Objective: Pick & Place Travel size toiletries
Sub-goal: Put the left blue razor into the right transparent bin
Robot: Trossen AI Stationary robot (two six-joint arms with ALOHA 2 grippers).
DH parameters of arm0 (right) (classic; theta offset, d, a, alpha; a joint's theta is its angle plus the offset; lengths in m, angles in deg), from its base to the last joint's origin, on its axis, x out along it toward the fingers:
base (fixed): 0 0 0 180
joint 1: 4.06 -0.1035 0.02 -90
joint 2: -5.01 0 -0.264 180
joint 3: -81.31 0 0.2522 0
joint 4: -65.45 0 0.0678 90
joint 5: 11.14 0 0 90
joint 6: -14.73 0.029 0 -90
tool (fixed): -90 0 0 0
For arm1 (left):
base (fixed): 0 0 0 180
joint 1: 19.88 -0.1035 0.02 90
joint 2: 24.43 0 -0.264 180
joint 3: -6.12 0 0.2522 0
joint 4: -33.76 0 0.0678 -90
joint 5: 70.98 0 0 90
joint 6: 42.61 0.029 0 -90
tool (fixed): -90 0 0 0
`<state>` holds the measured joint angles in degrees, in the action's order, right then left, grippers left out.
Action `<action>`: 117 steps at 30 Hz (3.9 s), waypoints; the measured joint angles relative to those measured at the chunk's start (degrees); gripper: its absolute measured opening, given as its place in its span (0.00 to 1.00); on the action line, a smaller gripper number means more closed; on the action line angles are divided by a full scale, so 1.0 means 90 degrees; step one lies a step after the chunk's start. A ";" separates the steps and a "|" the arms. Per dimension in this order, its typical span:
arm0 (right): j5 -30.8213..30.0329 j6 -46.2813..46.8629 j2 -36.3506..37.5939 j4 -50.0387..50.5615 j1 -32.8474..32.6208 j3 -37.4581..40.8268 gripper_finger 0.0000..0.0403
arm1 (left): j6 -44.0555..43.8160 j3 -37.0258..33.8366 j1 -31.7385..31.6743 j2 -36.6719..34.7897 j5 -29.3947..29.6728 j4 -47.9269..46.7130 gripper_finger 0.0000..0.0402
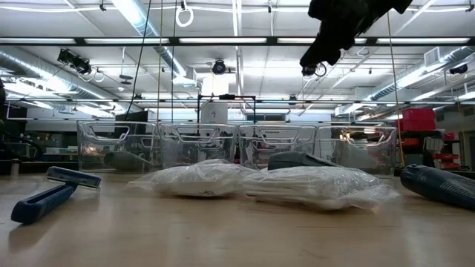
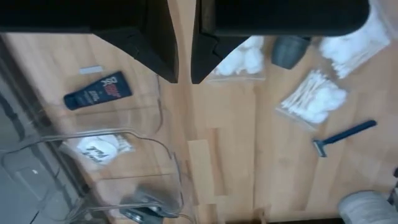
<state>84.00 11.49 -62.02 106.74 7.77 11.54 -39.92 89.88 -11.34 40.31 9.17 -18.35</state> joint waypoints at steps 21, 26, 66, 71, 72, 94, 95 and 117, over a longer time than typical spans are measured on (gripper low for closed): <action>-0.0096 0.0489 -0.0002 -0.0070 -0.0409 0.0000 0.12 | 0.1332 -0.1406 0.1013 0.0513 0.0082 0.0869 0.01; -0.0120 0.0490 -0.0002 -0.0134 -0.0407 0.0000 0.12 | 0.1738 -0.1922 0.1071 0.0738 -0.0175 0.1394 0.05; -0.0115 0.0480 -0.0005 -0.0190 -0.0408 -0.0005 0.11 | 0.1405 -0.2207 0.1779 0.2078 -0.0226 0.2616 0.17; -0.0119 0.0480 -0.0005 -0.0224 -0.0407 -0.0005 0.11 | 0.1635 -0.2208 0.1917 0.2095 -0.0170 0.2590 0.17; -0.0120 0.0480 -0.0005 -0.0233 -0.0407 -0.0005 0.11 | 0.1762 -0.2208 0.1927 0.2095 -0.0155 0.2568 0.17; -0.0130 0.0480 -0.0005 -0.0226 -0.0407 -0.0005 0.11 | 0.2172 -0.2211 0.1930 0.2092 -0.0067 0.2546 0.48; -0.0130 0.0480 -0.0005 -0.0226 -0.0407 -0.0005 0.11 | 0.2245 -0.2211 0.1930 0.2089 -0.0105 0.2545 0.48; -0.0118 0.0480 -0.0005 -0.0153 -0.0407 0.0000 0.11 | 0.2842 -0.2226 0.1930 0.3264 -0.0419 0.2887 0.47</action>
<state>82.94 15.81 -62.06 105.37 4.11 11.54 -14.35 69.84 6.03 69.68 5.40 7.63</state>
